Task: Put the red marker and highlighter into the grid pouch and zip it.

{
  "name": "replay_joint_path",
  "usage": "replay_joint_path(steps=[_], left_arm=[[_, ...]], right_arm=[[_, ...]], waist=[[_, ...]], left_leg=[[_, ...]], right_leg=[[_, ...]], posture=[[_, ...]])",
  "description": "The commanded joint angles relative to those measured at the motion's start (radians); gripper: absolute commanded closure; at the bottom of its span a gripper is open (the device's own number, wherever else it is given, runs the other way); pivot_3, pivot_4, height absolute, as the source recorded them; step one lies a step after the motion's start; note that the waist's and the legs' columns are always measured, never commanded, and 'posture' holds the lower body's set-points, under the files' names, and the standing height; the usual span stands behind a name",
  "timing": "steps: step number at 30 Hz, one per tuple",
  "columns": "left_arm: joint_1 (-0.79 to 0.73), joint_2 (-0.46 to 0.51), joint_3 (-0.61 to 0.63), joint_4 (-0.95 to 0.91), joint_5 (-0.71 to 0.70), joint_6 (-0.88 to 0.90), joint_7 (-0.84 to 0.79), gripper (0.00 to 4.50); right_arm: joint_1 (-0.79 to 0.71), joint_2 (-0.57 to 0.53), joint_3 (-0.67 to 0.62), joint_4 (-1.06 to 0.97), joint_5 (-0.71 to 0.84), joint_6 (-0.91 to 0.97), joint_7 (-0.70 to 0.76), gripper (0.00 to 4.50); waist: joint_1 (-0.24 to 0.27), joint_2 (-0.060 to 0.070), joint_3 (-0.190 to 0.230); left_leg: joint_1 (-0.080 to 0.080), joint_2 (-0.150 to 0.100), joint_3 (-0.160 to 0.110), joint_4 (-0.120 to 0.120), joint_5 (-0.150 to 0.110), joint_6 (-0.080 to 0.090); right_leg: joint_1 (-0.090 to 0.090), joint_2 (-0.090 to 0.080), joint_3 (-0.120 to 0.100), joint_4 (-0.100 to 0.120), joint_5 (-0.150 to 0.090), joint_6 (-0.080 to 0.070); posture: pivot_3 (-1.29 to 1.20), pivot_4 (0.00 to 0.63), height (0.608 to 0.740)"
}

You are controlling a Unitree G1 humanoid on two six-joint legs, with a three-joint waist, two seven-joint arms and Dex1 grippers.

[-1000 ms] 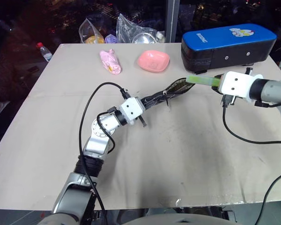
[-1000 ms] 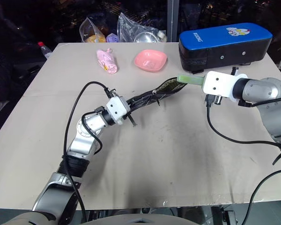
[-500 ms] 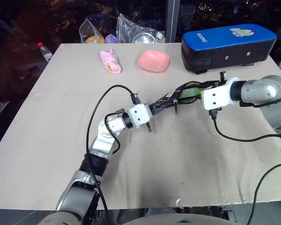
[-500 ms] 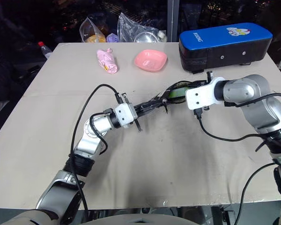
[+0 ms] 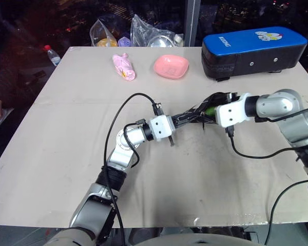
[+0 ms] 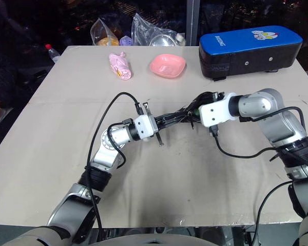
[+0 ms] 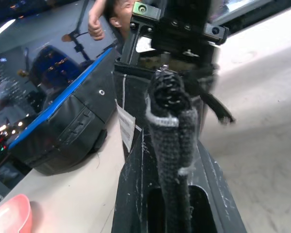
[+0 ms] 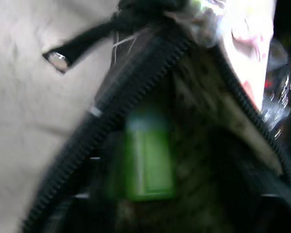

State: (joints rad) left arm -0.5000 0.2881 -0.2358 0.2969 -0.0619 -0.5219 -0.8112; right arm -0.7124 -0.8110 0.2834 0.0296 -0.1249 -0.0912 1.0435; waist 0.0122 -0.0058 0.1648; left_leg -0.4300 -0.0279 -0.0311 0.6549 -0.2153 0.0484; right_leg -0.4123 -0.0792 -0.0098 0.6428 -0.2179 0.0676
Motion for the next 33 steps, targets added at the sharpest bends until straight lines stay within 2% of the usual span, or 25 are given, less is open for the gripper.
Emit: replay_joint_path(steps=[1, 6, 9, 12, 13, 16, 21, 26, 31, 32, 33], left_arm=[[0.007, -0.014, 0.012, -0.016, -0.004, 0.009, 0.029, 4.50], [0.023, -0.027, 0.008, -0.029, 0.000, 0.028, 0.055, 4.50], [0.032, -0.037, 0.005, -0.037, -0.001, 0.040, 0.065, 4.50], [0.038, -0.044, 0.000, -0.043, -0.001, 0.048, 0.070, 4.50], [0.038, -0.047, -0.002, -0.045, -0.001, 0.051, 0.070, 4.50], [0.043, -0.052, -0.009, -0.058, -0.002, 0.060, 0.065, 4.50], [0.064, -0.052, -0.021, -0.092, 0.000, 0.072, 0.062, 4.50], [0.084, -0.047, -0.027, -0.117, 0.007, 0.084, 0.063, 4.50], [0.089, -0.048, -0.031, -0.123, 0.017, 0.087, 0.072, 4.50], [0.091, -0.049, -0.031, -0.125, 0.018, 0.087, 0.074, 4.50], [0.094, -0.050, -0.032, -0.128, 0.020, 0.088, 0.075, 4.50]], right_arm=[[0.030, -0.018, -0.202, -0.159, 0.234, 0.300, 0.023, 0.89], [0.152, -0.053, -0.411, -0.403, 0.549, 0.766, 0.001, 0.89], [0.265, -0.051, -0.533, -0.556, 0.812, 1.069, -0.043, 0.89], [0.364, -0.014, -0.544, -0.633, 0.908, 1.213, -0.145, 0.89], [0.373, 0.028, -0.534, -0.633, 0.914, 1.263, -0.216, 0.89], [0.381, 0.137, -0.477, -0.615, 0.891, 1.308, -0.363, 0.89], [0.351, 0.264, -0.432, -0.574, 0.870, 1.304, -0.489, 0.89], [0.291, 0.362, -0.424, -0.551, 0.913, 1.309, -0.547, 0.89], [0.264, 0.389, -0.429, -0.534, 0.937, 1.318, -0.570, 0.89], [0.263, 0.391, -0.431, -0.532, 0.941, 1.320, -0.575, 1.40], [0.262, 0.391, -0.432, -0.531, 0.945, 1.321, -0.577, 1.64]], waist=[[0.002, 0.000, 0.000], [0.007, 0.000, 0.000], [0.006, 0.000, 0.000], [0.003, 0.000, 0.000], [0.003, -0.001, -0.001], [0.002, 0.000, -0.001], [0.002, 0.000, -0.001], [0.001, 0.000, -0.001], [0.002, 0.000, -0.001], [0.002, 0.000, -0.001], [0.001, 0.000, -0.001]], left_leg=[[0.000, 0.000, 0.000, 0.000, 0.000, 0.000], [-0.001, 0.001, -0.001, 0.000, 0.000, 0.000], [-0.001, 0.002, -0.001, 0.000, 0.000, 0.000], [0.000, 0.002, -0.001, 0.000, 0.000, 0.000], [0.000, 0.002, 0.000, 0.000, 0.000, 0.000], [0.000, 0.002, 0.001, 0.001, 0.000, 0.000], [0.000, 0.002, 0.000, 0.001, 0.000, 0.000], [0.000, 0.002, 0.000, 0.001, 0.000, 0.000], [0.000, 0.001, 0.000, 0.001, 0.000, 0.000], [0.000, 0.001, 0.000, 0.001, 0.000, 0.000], [0.000, 0.001, 0.000, 0.001, 0.000, 0.000]], right_leg=[[0.000, 0.000, 0.000, 0.000, 0.000, 0.000], [0.000, -0.001, -0.001, 0.000, 0.000, 0.000], [0.000, -0.002, -0.001, 0.000, 0.000, 0.000], [0.001, -0.007, -0.001, 0.000, 0.000, 0.000], [0.001, -0.007, -0.001, 0.000, 0.000, 0.000], [0.000, -0.001, 0.000, 0.000, 0.000, 0.000], [0.000, -0.001, 0.000, 0.000, 0.000, 0.000], [0.000, 0.000, -0.001, 0.000, 0.000, 0.000], [0.001, 0.001, 0.000, 0.000, 0.000, 0.000], [0.001, 0.000, 0.000, 0.000, 0.000, 0.000], [0.001, 0.001, 0.000, 0.000, 0.000, 0.000]], posture=[[0.00, 0.150, 0.726], [0.00, 0.150, 0.726], [0.00, 0.150, 0.726], [0.00, 0.150, 0.726], [0.00, 0.150, 0.726], [0.00, 0.150, 0.726], [0.00, 0.150, 0.726], [0.00, 0.150, 0.726], [0.00, 0.150, 0.726], [0.00, 0.150, 0.726], [0.00, 0.150, 0.726]])
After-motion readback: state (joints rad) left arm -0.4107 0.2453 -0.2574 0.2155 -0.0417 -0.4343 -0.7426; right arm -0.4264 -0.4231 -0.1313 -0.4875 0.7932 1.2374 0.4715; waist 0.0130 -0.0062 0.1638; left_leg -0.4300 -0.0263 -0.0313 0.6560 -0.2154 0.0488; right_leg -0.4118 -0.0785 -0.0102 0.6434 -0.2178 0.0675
